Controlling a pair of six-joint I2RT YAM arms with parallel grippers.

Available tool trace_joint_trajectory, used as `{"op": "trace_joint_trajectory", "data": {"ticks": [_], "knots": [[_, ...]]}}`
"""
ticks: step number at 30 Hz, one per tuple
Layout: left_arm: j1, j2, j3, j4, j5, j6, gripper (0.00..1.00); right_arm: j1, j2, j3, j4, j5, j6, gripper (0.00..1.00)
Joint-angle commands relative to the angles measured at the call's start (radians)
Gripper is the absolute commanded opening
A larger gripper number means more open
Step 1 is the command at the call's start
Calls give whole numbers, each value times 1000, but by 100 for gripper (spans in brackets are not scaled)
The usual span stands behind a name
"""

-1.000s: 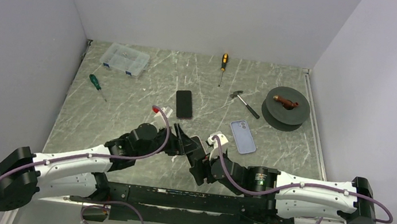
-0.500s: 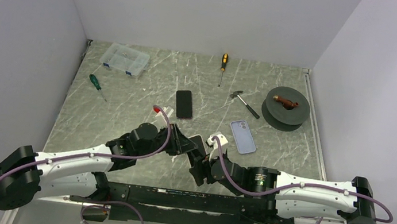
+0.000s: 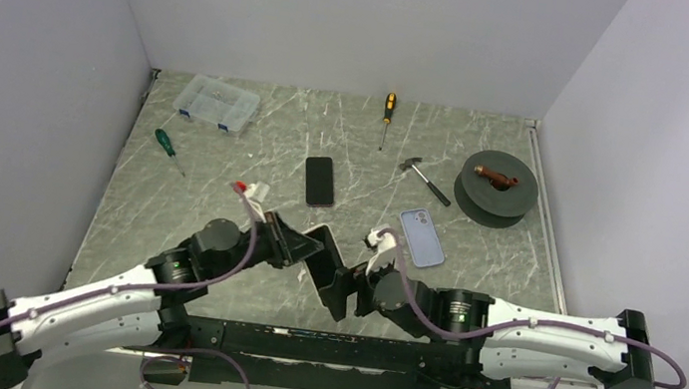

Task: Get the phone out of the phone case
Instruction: Pick up the phone at the center of the board.

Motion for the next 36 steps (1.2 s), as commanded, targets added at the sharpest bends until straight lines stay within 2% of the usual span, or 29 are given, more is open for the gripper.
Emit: {"op": "trace_joint_trajectory", "data": {"ticks": [1, 4, 8, 12, 16, 21, 24, 31, 36], "knots": [[30, -195, 16, -75, -139, 11, 0, -53, -113, -11, 123, -82, 87, 90], [39, -351, -1, -124, -215, -10, 0, -158, -211, -113, 236, -221, 137, 90], [40, -494, -46, -122, -279, -50, 0, -293, -282, -226, 478, -466, 214, 88], [39, -555, -70, -74, -273, -73, 0, -318, -196, -219, 630, -554, 269, 87], [39, -569, -68, -62, -260, -84, 0, -321, -106, -230, 821, -580, 342, 85], [39, -571, -76, -16, -251, -91, 0, -333, 4, -205, 914, -619, 411, 77], [39, -566, -89, 27, -243, -103, 0, -339, 48, -214, 985, -632, 462, 67], [39, -561, -119, 106, -237, -125, 0, -345, 105, -226, 1137, -632, 556, 37], [39, -551, -86, 34, -226, -128, 17, -350, 132, -232, 1205, -654, 594, 17]]}}
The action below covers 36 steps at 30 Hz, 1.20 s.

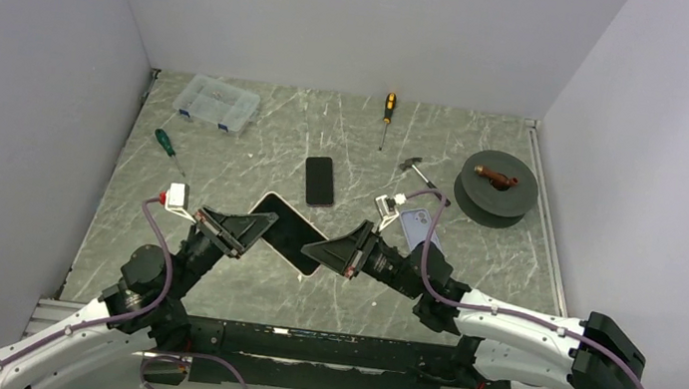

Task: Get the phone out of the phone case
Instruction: Pick up the phone at the center of the board, then remove the phone case from the phone.

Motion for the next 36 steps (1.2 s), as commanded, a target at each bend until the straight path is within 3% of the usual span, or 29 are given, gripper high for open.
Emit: {"op": "trace_joint_trajectory", "data": {"ticks": [1, 4, 11, 26, 36], "knots": [[-1, 4, 43, 26, 26, -12, 21, -3, 9, 4, 171, -41, 51, 14], [0, -5, 47, 9, 37, -4, 34, -16, -2, -4, 174, -62, 53, 0], [-1, -31, 61, -38, 80, 21, 56, -72, -40, -16, 170, -156, 40, 0], [-1, -11, 89, -40, 108, 54, 50, -102, -67, 8, 128, -239, -16, 0], [0, 35, 102, -8, 151, 60, 37, -103, -65, 10, 131, -236, -16, 0]]}}
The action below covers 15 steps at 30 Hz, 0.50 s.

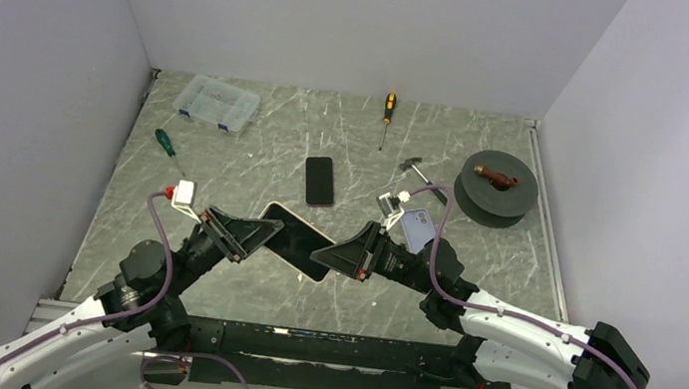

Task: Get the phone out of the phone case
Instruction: Remove the phone case from the phone.

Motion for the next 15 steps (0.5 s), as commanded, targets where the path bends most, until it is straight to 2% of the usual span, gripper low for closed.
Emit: {"op": "trace_joint_trajectory", "data": {"ticks": [1, 5, 10, 15], "knots": [[-2, 15, 39, 62, 53, 16, 34, -2, -27, 45, 83, -10, -13, 0], [-1, 18, 37, 74, 55, 16, 27, -2, -29, 44, 89, -9, -10, 0], [-2, 17, 33, 81, 54, 14, 32, -2, -30, 38, 108, -4, -4, 0], [-2, 20, 34, 90, 58, 19, 31, -3, -28, 37, 119, -5, 3, 0]]}}
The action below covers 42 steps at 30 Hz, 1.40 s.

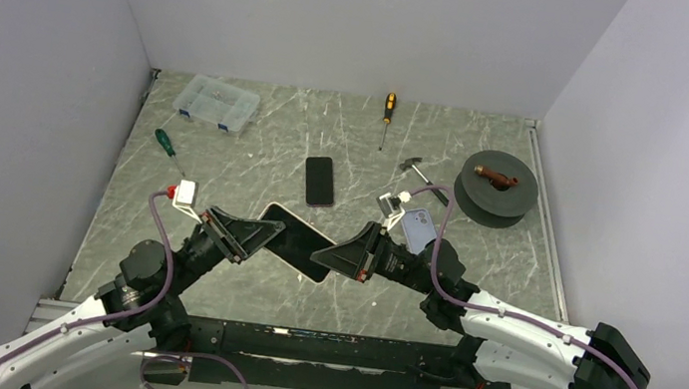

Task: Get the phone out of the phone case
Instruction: Remove the phone case from the phone.

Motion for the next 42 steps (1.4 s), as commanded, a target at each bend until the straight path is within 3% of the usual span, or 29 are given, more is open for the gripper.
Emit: {"op": "trace_joint_trajectory", "data": {"ticks": [1, 6, 11, 12, 15, 16, 19, 25, 38, 42], "knots": [[-2, 11, 36, 74, 35, 16, 31, -4, -18, 37, 114, 1, 4, 0], [-2, 26, 35, 94, 52, 18, 24, -5, -10, 36, 130, 4, 12, 0], [-2, 22, 40, 92, 52, 18, 0, -6, -13, 37, 114, -4, 9, 0], [-2, 19, 44, 85, 48, 15, 0, -9, -19, 39, 99, -9, 1, 3], [-1, 5, 56, 62, 25, 2, 0, -11, -46, 49, 45, -28, -47, 49], [-1, 0, 63, 53, 12, -6, 0, -10, -66, 56, -8, -29, -76, 58], [-2, -10, 88, 29, -38, -30, 0, -1, -140, 78, -141, -15, -168, 67], [-2, 12, 151, 12, -160, -104, 0, 27, -244, 76, -277, 48, -275, 68], [-2, 123, 216, 48, -165, -206, 0, 134, -139, 73, -4, 220, -304, 63], [-3, 110, 210, 38, -174, -211, 0, 134, -129, 82, -5, 283, -302, 51]]}}
